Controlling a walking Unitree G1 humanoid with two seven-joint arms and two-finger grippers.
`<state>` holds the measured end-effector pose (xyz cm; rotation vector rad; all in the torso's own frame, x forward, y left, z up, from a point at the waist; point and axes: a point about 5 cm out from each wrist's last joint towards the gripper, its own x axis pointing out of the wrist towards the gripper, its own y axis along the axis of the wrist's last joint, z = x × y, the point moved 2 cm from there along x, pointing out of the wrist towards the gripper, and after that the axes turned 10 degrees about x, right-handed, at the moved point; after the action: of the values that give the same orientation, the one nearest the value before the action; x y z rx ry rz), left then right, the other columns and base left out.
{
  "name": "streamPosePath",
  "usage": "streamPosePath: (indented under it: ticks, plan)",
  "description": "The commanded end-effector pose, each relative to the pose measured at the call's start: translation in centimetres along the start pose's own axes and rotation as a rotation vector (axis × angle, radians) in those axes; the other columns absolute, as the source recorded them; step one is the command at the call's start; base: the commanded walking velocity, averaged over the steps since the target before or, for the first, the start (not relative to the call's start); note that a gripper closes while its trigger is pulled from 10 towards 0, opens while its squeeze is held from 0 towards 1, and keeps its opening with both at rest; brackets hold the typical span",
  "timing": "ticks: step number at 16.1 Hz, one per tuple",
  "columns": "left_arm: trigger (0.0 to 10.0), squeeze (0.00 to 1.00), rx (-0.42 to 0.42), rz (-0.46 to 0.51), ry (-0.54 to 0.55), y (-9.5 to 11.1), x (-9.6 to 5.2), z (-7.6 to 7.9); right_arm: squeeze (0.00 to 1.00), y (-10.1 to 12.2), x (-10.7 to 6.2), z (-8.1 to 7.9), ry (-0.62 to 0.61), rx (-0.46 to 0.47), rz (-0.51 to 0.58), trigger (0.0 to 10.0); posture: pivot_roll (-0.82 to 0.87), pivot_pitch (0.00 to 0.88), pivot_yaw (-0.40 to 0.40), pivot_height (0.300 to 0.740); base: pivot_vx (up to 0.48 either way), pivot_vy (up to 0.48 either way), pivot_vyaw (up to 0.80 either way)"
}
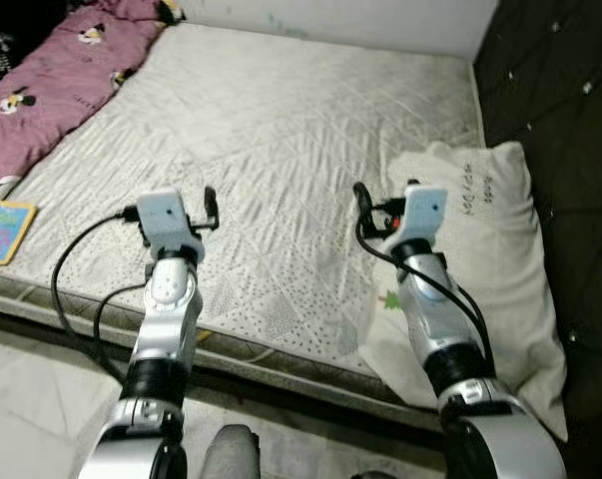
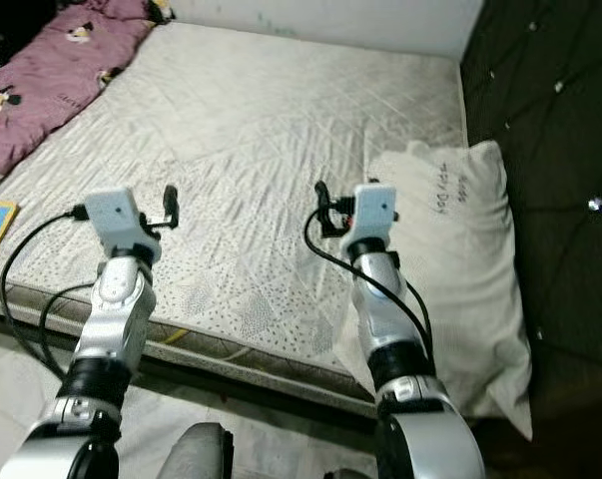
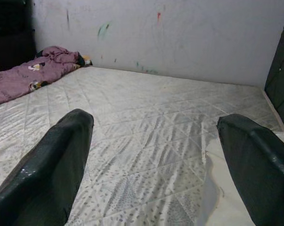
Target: Clean up the room
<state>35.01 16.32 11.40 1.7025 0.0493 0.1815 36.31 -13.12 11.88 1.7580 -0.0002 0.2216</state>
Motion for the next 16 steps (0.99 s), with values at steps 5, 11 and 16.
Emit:
streamPosePath:
  ticks: [5,11,16]
  plan:
    - [10.0,0.0,0.014,0.051,-0.093,1.1,-1.6,0.8,0.0,0.7,-1.3,-0.8,-0.034,0.059,0.032,10.0,0.05,0.0,0.016,0.74,0.0,0.0,0.0]
    - [10.0,0.0,-0.037,0.036,-0.135,2.3,-2.7,1.2,0.0,0.0,-2.5,-1.1,-0.042,0.095,-0.051,10.0,0.07,0.0,-0.016,0.74,0.0,0.0,-0.5]
    - [10.0,0.0,-0.066,0.026,-0.195,3.1,-3.1,1.3,0.0,0.7,-3.1,-1.4,-0.039,0.11,-0.052,10.0,0.05,0.0,-0.004,0.74,0.0,0.0,0.0]
